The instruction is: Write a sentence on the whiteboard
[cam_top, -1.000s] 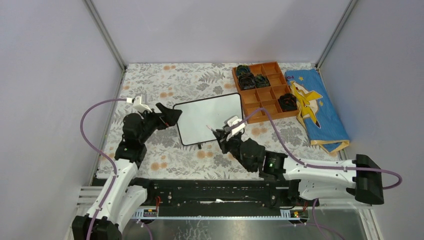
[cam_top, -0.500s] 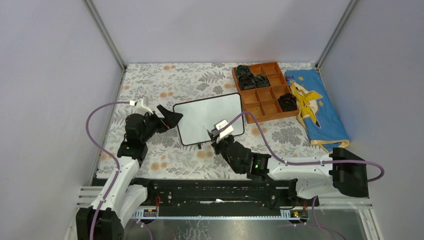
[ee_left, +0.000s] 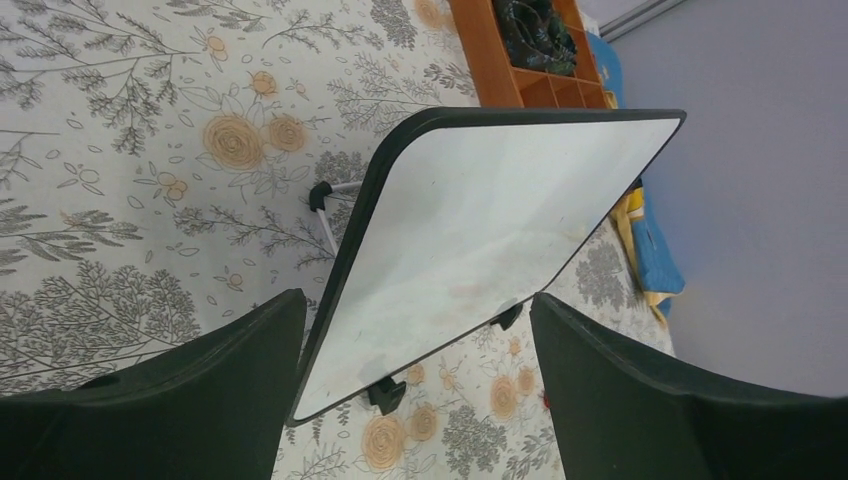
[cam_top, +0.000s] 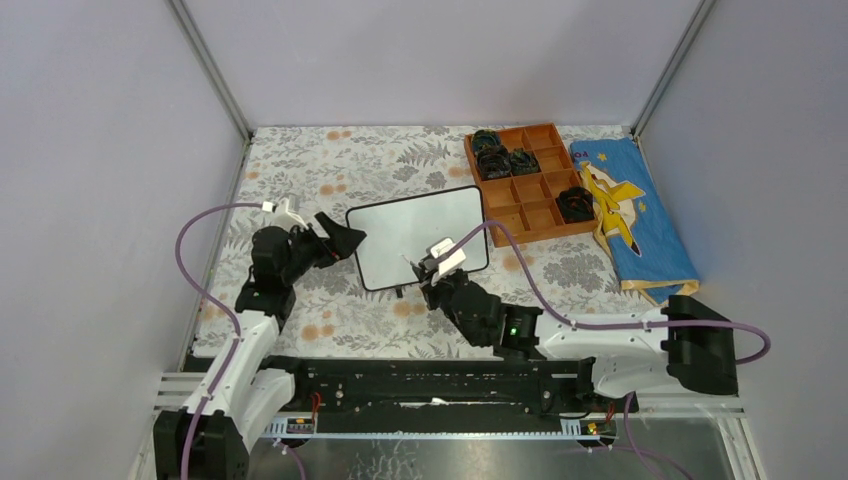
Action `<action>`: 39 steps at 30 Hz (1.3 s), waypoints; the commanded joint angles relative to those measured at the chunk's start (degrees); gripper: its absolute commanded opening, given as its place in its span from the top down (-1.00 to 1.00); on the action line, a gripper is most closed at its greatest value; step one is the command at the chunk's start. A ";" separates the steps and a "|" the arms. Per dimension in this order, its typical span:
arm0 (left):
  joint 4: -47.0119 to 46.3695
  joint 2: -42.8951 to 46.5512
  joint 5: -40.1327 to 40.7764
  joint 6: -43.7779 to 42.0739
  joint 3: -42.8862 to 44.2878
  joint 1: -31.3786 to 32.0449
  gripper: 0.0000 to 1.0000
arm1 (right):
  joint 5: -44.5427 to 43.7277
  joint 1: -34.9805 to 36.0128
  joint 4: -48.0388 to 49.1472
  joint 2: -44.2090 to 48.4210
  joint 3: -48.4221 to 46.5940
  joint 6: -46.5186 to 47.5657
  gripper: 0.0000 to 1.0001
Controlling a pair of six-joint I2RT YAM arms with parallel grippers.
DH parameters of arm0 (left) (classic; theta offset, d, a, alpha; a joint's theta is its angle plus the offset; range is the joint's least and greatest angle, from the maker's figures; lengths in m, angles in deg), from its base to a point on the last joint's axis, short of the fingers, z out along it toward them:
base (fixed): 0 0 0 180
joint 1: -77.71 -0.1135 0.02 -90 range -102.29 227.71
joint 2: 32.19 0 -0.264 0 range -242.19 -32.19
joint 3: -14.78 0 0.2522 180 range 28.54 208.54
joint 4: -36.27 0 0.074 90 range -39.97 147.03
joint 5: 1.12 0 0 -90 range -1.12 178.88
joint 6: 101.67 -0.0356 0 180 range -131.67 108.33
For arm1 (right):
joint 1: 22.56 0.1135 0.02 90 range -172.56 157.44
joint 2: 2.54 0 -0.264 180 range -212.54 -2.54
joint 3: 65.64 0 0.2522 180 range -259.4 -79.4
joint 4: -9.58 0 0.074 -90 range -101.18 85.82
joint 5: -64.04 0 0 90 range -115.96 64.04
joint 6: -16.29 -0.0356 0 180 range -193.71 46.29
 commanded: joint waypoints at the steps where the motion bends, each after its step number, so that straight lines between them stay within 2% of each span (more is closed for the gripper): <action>1: 5.17 0.78 2.84 -7.45 5.77 -0.22 -0.80 | 2.36 0.43 -4.07 7.18 -0.35 -1.42 1.00; 4: 5.95 -0.02 3.24 -9.83 8.66 -0.01 -0.86 | 3.56 0.36 -8.00 11.62 0.93 -2.23 1.00; 7: 6.90 -3.36 -1.14 -12.42 12.20 0.19 -0.87 | 4.31 0.35 -10.83 15.41 1.87 -2.56 1.00; 11: 13.42 -10.32 -7.68 -20.96 25.63 4.25 -0.88 | 5.67 0.39 -15.49 21.04 2.28 -3.15 1.00; 16: 28.70 -24.09 -8.27 -36.80 44.73 13.98 -0.92 | 6.92 0.30 -19.27 26.76 3.41 -3.16 1.00; 18: 32.96 -31.38 -9.01 -40.25 50.38 15.17 -0.89 | 7.32 0.38 -20.81 27.78 3.13 -3.00 1.00; 20: 36.17 -36.67 -9.72 -41.06 55.02 15.36 -0.97 | 7.61 0.36 -22.46 28.66 2.65 -3.03 1.00; 22: 37.87 -39.23 -11.08 -41.23 57.85 15.37 -0.97 | 7.52 0.43 -23.93 29.78 2.31 -3.14 1.00; 26: 32.73 -37.47 -9.96 -40.10 56.11 15.37 -0.97 | 6.60 0.35 -24.94 32.40 2.32 -2.55 1.00; 30: 29.19 -36.27 -2.23 -37.75 55.25 16.48 -0.97 | 6.43 0.36 -25.77 33.23 1.09 -1.62 1.00; 32: 28.24 -36.05 6.61 -33.23 55.65 18.47 -0.97 | 6.50 0.35 -26.84 33.47 0.12 -1.19 1.00; 36: 27.44 -35.61 24.15 -29.52 55.36 23.80 -0.98 | 6.22 0.36 -27.08 34.47 -0.38 0.27 1.00; 39: 21.02 -32.96 30.79 -36.68 51.10 26.83 -0.98 | 5.52 0.37 -27.04 35.27 -0.78 1.48 1.00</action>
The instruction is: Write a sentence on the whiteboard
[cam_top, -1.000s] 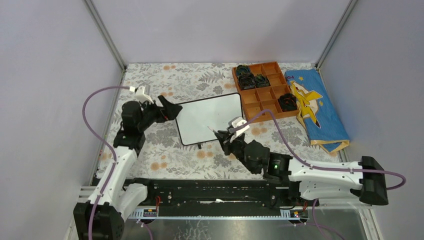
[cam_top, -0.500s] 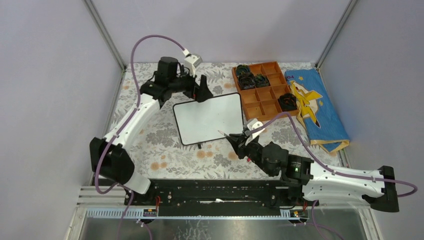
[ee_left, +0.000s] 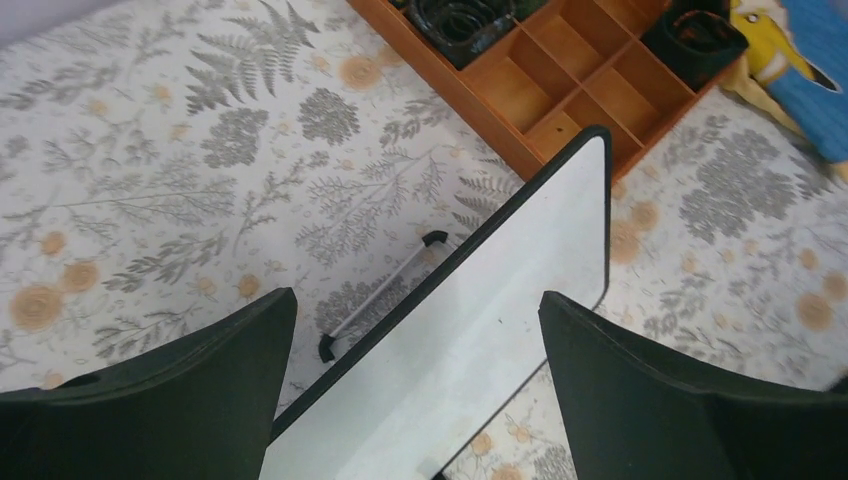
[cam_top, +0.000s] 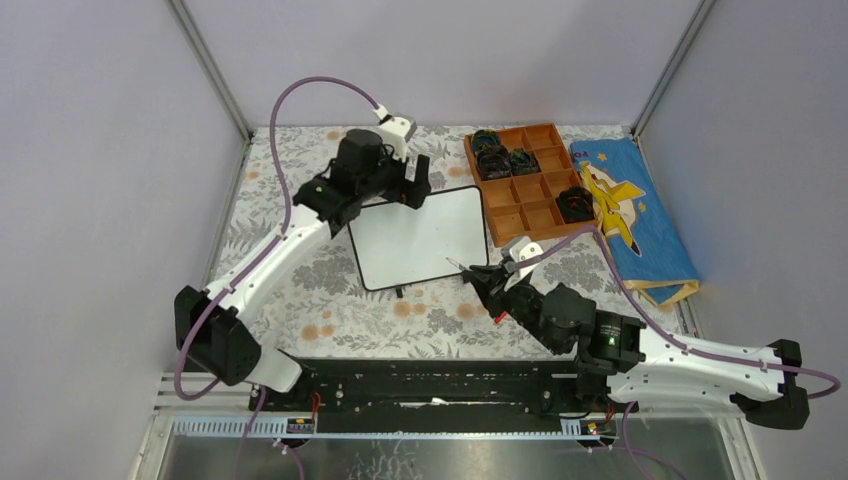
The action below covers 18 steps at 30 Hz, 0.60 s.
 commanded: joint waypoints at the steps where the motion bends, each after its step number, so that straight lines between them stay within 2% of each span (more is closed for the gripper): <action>1: -11.84 4.66 15.71 -6.39 -5.56 3.46 -0.98 | -1.03 0.27 0.52 1.93 -3.43 3.10 1.00; 3: -16.99 6.58 13.92 -10.84 -8.98 3.65 -0.98 | -0.94 0.30 -0.29 2.59 -4.10 3.38 1.00; 6: -14.37 5.58 13.16 -13.39 -6.80 3.48 -0.98 | -1.00 0.29 -1.88 3.91 -4.94 3.37 1.00; 8: -6.61 2.60 14.29 -8.13 0.59 1.60 -0.98 | -1.19 0.29 -2.75 4.90 -5.04 3.33 1.00; 10: 0.56 1.29 8.59 1.57 4.45 -3.77 -0.98 | -1.53 0.27 -3.18 6.02 -4.85 3.18 1.00; 12: -2.00 5.31 -2.26 11.48 -1.16 -11.49 -0.98 | -1.39 0.27 -3.71 6.85 -4.68 2.66 1.00; 15: -16.67 19.98 -14.00 23.41 -19.04 -21.27 -0.98 | -0.97 0.26 -3.77 8.13 -4.04 1.47 1.00; 18: -27.17 29.87 -24.16 28.02 -32.87 -28.35 -0.98 | 0.01 0.25 -3.58 8.90 -3.07 0.71 1.00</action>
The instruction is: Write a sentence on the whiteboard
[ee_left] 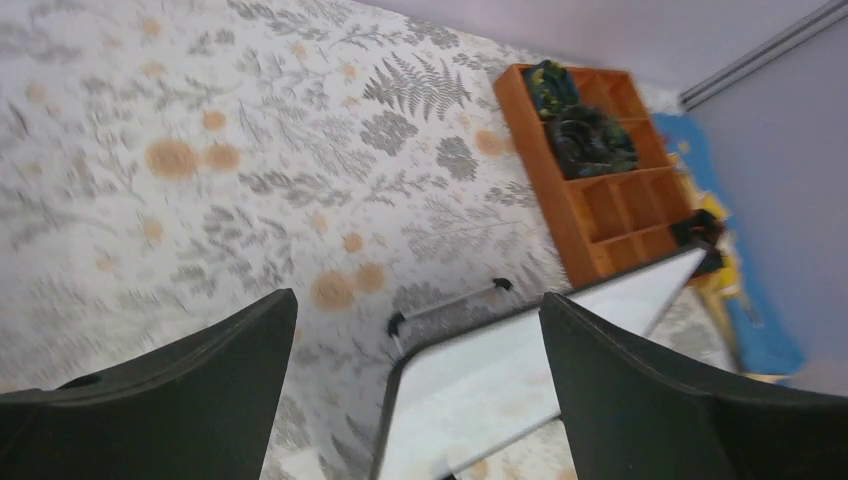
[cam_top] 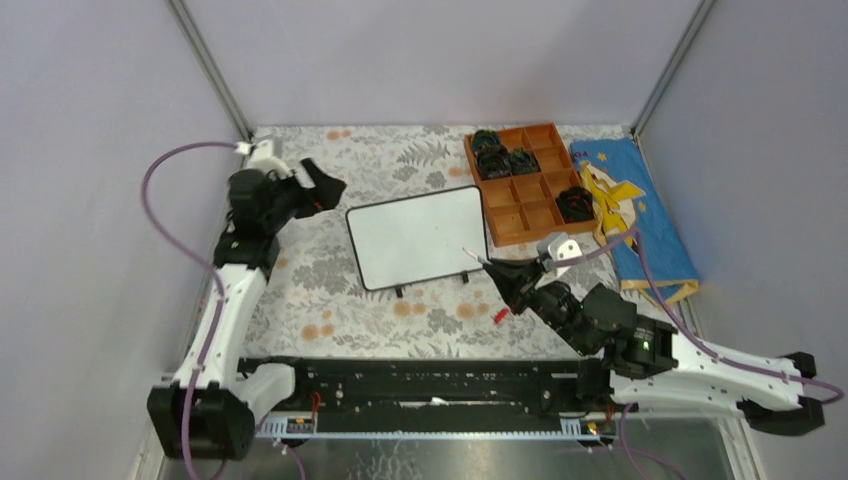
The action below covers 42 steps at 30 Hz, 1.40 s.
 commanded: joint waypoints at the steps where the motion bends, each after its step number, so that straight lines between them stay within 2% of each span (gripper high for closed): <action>1: -17.82 13.51 -20.99 14.46 -16.39 -7.57 -0.98 | 0.74 0.26 0.87 1.03 -0.49 -1.24 1.00; 3: -20.30 15.42 -22.45 15.77 -21.86 -8.95 -0.95 | 1.36 0.25 1.49 0.74 -0.35 -1.28 1.00; 7: -33.53 16.17 -28.10 23.67 -32.59 -13.54 -0.80 | 3.26 0.25 2.13 -0.66 -0.84 -1.63 1.00; 11: -38.21 15.92 -29.47 25.18 -39.49 -15.61 -0.75 | 5.48 0.21 3.31 -2.61 -0.72 -2.34 1.00; 16: -54.72 14.40 -31.66 32.79 -44.95 -17.25 -0.68 | 7.19 0.26 6.16 -4.73 -0.26 -2.55 1.00; 20: -61.61 11.32 -28.89 34.93 -47.65 -17.21 -0.65 | 8.02 0.25 10.86 -6.70 0.98 -2.60 1.00; 23: -73.40 7.58 -28.29 38.38 -50.98 -17.13 -0.57 | 8.82 0.25 13.79 -9.01 1.35 -2.62 1.00; 25: -78.16 5.08 -28.05 39.04 -51.95 -17.13 -0.55 | 9.05 0.26 15.72 -10.65 1.31 -2.48 1.00; 31: -80.81 -2.46 -30.42 38.18 -49.77 -17.04 -0.46 | 8.08 0.26 21.17 -16.71 0.46 -1.82 1.00; 35: -82.07 -6.57 -32.64 37.15 -48.18 -16.30 -0.43 | 5.36 0.10 20.99 -23.70 -3.08 -2.26 1.00; 42: -89.47 -14.46 -34.57 40.11 -47.36 -16.16 -0.41 | 8.35 -1.18 22.15 -30.53 -6.91 -3.21 1.00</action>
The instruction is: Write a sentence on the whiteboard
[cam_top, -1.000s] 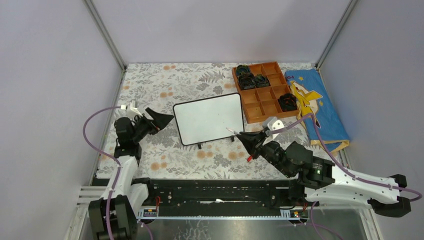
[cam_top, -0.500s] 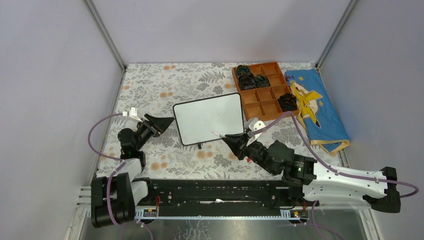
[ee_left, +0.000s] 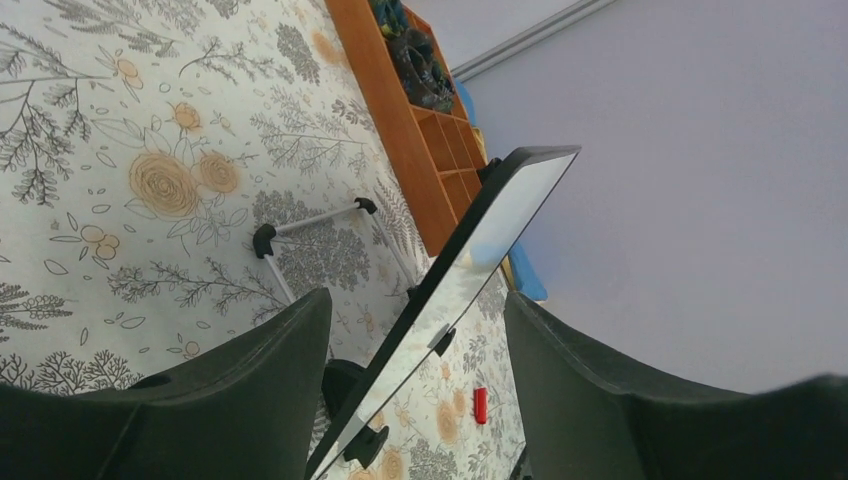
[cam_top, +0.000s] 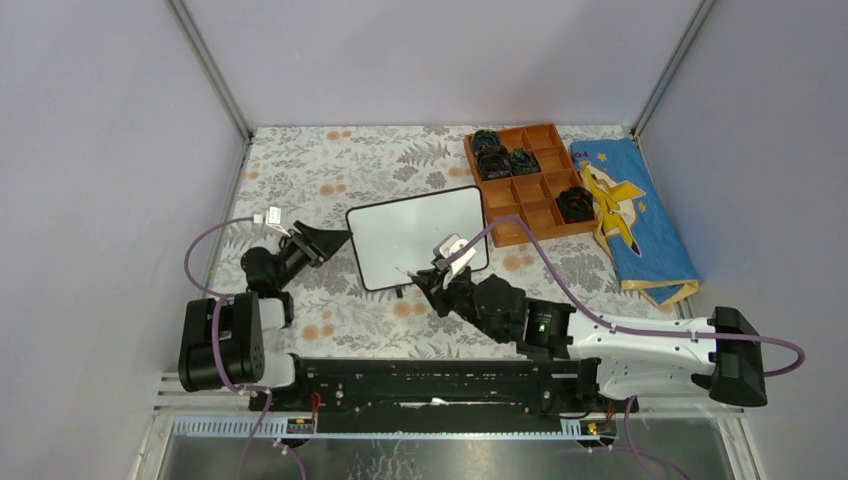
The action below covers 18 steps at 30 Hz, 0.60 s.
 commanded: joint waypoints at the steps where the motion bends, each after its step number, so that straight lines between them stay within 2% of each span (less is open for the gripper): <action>1: -9.63 -3.78 -2.51 1.90 1.17 0.28 -0.39 | 1.35 -1.00 4.86 -2.17 -4.95 -1.00 1.00; 9: -15.12 -9.79 -4.85 4.06 2.91 1.30 -0.28 | 2.52 -3.64 5.72 -7.89 -7.77 -2.47 1.00; 18: -20.97 -16.32 -6.57 7.30 4.42 2.52 -0.18 | 2.16 -4.12 7.56 -8.78 -6.84 -1.77 1.00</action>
